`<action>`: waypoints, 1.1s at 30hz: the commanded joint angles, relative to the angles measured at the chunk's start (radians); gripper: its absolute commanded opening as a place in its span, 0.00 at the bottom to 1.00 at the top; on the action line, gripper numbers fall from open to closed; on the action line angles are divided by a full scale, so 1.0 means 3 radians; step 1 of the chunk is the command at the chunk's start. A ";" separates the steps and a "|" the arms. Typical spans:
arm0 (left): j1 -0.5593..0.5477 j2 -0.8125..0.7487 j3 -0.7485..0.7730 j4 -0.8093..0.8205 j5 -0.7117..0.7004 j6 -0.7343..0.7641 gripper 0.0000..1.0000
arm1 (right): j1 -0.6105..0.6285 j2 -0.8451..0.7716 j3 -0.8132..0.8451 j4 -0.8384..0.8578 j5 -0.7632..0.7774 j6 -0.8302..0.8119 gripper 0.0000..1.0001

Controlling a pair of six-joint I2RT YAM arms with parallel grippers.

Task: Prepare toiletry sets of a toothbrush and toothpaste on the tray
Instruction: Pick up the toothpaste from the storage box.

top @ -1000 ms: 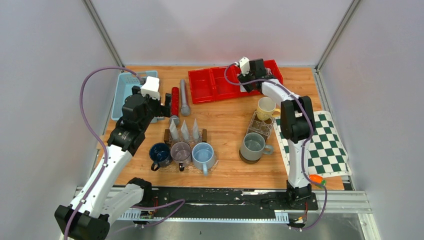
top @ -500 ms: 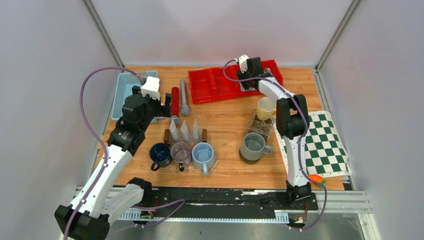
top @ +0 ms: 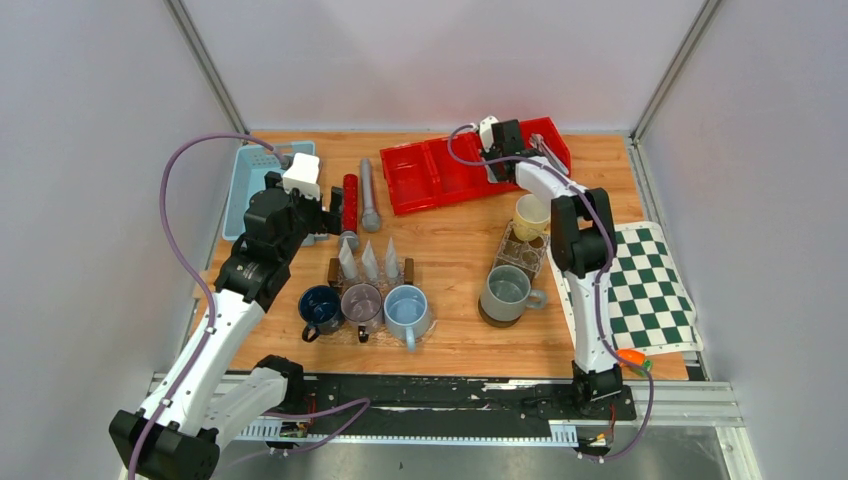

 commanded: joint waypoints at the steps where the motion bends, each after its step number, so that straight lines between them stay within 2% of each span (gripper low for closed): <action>1: 0.0018 -0.0022 -0.0005 0.0143 0.0067 0.0053 0.97 | -0.0022 -0.0319 -0.0043 -0.0206 -0.0156 0.0158 0.05; 3: 0.0018 -0.0034 -0.0009 0.0156 0.0087 0.0063 0.97 | -0.0024 -0.0406 -0.0011 -0.0253 -0.0237 0.0234 0.00; 10: 0.0021 -0.0085 -0.0053 0.0236 0.0230 0.0113 0.97 | -0.0083 -0.0675 0.0168 -0.0572 -0.0485 0.0862 0.00; 18: 0.0018 -0.0147 -0.0159 0.0472 0.0586 0.0179 0.97 | -0.0134 -0.1144 0.0060 -0.0731 -0.1011 0.1456 0.00; 27: 0.0018 -0.0194 -0.0290 0.0827 0.1065 0.0515 0.99 | -0.0134 -0.1750 -0.0184 -0.0828 -0.2277 0.1797 0.00; 33: 0.0018 -0.0233 -0.0364 0.1145 0.1723 0.0977 1.00 | -0.0111 -0.2095 -0.0415 -0.0833 -0.3177 0.1849 0.00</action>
